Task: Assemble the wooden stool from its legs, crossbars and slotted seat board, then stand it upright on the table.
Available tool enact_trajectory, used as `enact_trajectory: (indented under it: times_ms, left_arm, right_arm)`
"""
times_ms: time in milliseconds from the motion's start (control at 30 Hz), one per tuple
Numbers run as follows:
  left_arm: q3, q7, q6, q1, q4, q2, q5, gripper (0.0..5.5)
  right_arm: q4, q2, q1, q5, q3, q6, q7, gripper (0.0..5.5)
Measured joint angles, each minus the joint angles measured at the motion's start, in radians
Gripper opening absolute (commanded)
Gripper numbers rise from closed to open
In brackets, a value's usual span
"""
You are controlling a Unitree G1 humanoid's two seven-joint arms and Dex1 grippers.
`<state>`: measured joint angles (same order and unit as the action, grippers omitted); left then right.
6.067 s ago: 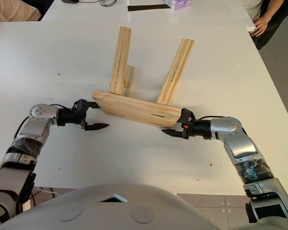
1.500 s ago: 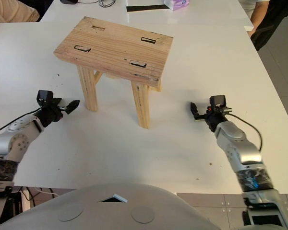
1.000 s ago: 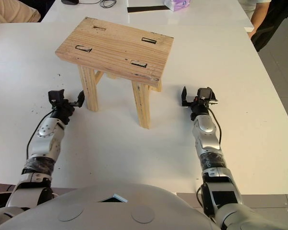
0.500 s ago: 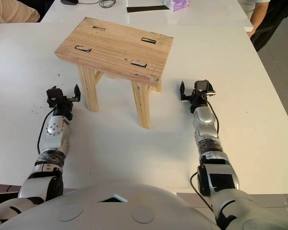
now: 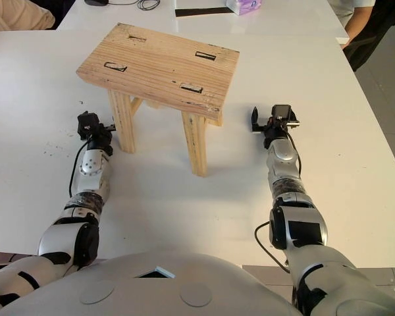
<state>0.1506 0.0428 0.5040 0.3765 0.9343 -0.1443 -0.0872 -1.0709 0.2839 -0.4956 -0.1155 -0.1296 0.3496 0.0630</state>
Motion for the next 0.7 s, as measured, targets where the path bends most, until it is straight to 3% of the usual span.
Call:
enact_trajectory:
  times_ms: [700]
  left_arm:
    - [0.032,-0.003,0.048,0.114,0.164,0.013,0.005,4.64]
  right_arm:
    - [-0.126,0.028,-0.081,0.019,-0.063,-0.013,-0.042,5.17]
